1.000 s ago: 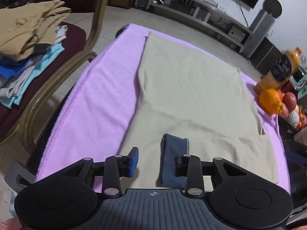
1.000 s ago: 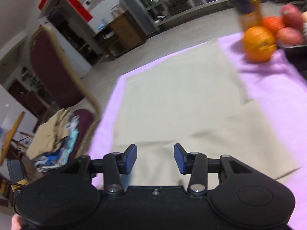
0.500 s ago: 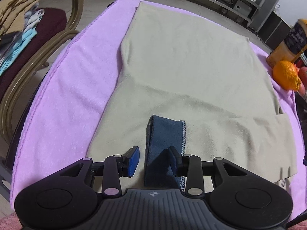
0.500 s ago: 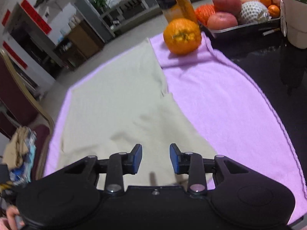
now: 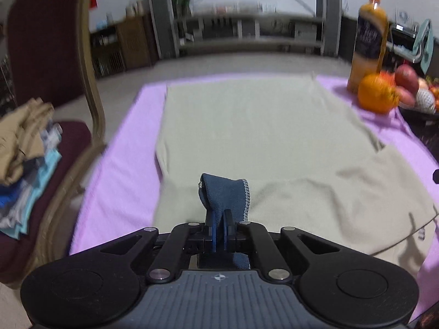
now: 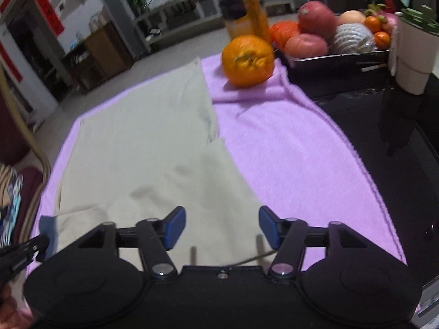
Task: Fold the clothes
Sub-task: 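Lay the held sleeve along the sweatshirt body with the left tool and release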
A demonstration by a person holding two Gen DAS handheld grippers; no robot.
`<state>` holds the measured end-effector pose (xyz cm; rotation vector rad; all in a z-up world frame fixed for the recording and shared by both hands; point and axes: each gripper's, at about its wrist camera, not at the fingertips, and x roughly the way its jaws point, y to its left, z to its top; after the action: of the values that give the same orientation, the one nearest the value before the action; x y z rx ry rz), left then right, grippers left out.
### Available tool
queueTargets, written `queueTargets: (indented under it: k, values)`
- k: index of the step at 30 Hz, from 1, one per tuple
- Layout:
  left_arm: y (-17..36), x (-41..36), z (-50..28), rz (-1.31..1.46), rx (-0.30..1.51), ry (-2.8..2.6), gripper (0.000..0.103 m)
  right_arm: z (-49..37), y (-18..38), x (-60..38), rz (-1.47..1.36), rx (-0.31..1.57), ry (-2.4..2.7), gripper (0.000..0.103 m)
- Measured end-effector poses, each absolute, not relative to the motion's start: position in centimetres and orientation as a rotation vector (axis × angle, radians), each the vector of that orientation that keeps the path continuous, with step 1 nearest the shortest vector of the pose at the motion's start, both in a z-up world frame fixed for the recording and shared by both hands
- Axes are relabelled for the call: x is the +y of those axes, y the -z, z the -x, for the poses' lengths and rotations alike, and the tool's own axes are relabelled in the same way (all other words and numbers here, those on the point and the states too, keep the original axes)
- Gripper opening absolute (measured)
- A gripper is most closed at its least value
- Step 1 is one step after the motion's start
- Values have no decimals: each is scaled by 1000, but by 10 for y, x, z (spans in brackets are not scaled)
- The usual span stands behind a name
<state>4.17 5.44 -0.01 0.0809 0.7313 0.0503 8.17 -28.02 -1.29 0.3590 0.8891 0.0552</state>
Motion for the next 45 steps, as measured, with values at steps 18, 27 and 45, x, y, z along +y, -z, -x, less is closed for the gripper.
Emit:
queueTargets:
  k: [18, 27, 45]
  values:
    - [38, 88, -63, -91, 993, -242, 17, -87, 15, -271, -290, 846, -52, 40]
    - [27, 69, -49, -47, 915, -20, 13, -96, 43, -288, -629, 952, -186, 21]
    - [22, 94, -48, 79, 871, -100, 16, -82, 52, -329, -735, 865, 12, 12]
